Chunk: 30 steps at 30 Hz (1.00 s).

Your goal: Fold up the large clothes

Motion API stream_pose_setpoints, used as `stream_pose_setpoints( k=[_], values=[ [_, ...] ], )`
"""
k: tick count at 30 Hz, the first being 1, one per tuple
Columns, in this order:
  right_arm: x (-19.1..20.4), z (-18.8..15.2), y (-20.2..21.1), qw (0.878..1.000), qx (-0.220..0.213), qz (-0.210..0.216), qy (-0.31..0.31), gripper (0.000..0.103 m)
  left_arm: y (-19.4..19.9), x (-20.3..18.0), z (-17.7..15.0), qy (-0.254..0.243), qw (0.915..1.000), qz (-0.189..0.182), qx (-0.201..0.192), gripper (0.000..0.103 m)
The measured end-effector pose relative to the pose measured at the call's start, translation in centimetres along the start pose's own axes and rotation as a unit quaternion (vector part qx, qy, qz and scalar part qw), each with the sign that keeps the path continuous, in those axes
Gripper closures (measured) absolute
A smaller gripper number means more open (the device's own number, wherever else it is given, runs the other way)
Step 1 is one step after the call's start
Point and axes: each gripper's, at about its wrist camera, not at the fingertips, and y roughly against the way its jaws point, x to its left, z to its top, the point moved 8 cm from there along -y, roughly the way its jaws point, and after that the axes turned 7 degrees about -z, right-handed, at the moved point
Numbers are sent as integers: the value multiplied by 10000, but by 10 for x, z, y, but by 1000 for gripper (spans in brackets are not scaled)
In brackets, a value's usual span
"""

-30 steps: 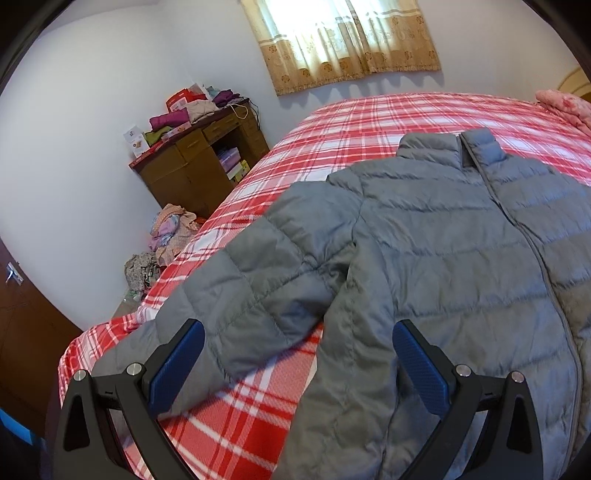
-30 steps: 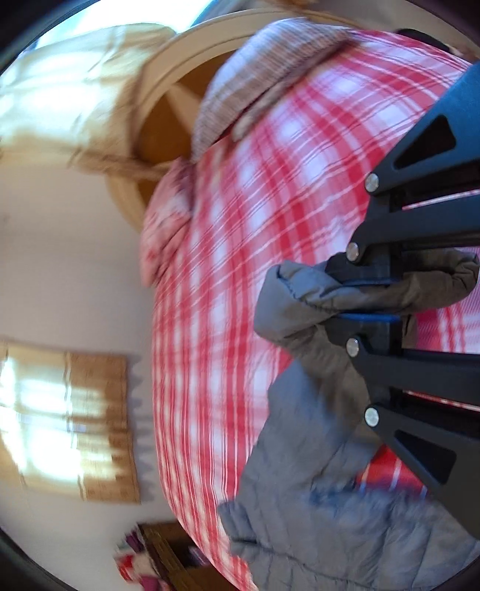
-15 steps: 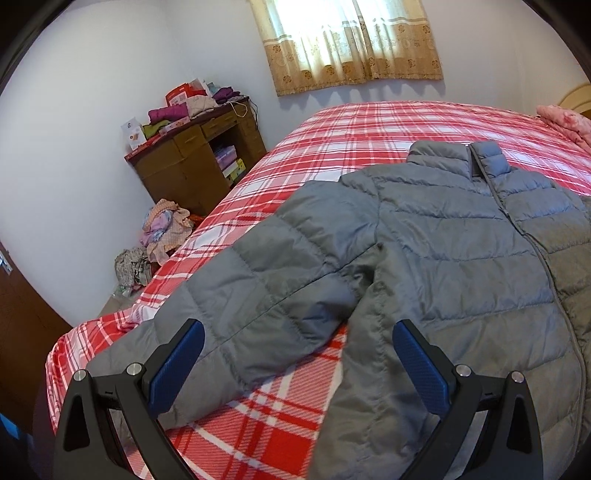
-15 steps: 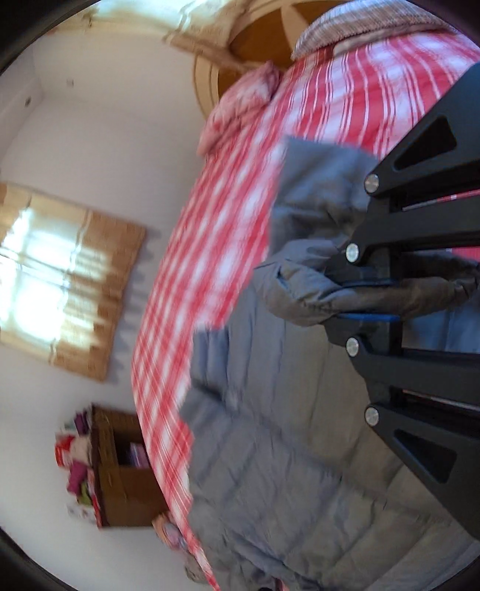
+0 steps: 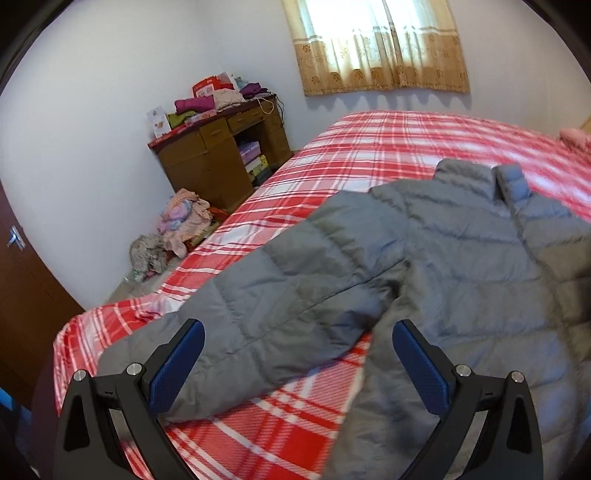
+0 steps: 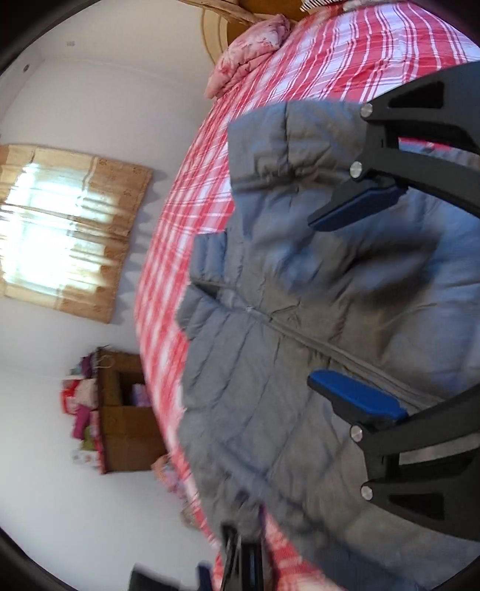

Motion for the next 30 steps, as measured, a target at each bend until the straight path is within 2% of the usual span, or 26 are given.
stream_pose_setpoints(
  k=[4, 8, 13, 17, 18, 19, 20, 21, 22, 24, 30],
  values=[
    [-41, -16, 12, 9988, -56, -274, -408, 18, 9, -48, 11, -134, 9991, -411, -23, 1],
    [-72, -44, -4, 9960, 261, -697, -495, 18, 12, -111, 17, -390, 9956, -854, -7, 1],
    [-93, -80, -19, 9922, 600, -975, -500, 18, 3, -204, 20, -686, 9848, -1576, 238, 1],
    [-106, -99, -18, 9901, 732, -1027, -621, 15, -10, -259, 19, -933, 9757, -1951, 360, 4],
    [-106, -104, -20, 9895, 772, -1050, -621, 14, -14, -271, 18, -1018, 9733, -2022, 383, 24],
    [-108, -110, -20, 9890, 815, -1067, -619, 14, -17, -280, 16, -1092, 9705, -2101, 461, 70],
    [-107, -115, -23, 9885, 877, -1065, -623, 14, -22, -286, 14, -1171, 9684, -2127, 568, 93],
    [-107, -118, -23, 9883, 902, -1045, -647, 14, -25, -287, 15, -1189, 9688, -2083, 622, 98],
    [-107, -119, -22, 9881, 912, -1028, -697, 14, -24, -285, 19, -1146, 9701, -2073, 527, 98],
    [-113, -120, -21, 9873, 914, -1042, -780, 8, -15, -271, 28, -1238, 9750, -1828, 237, 98],
    [-113, -125, -24, 9868, 959, -1023, -806, 7, 7, -209, 46, -1250, 9825, -1342, -341, 98]
  ],
)
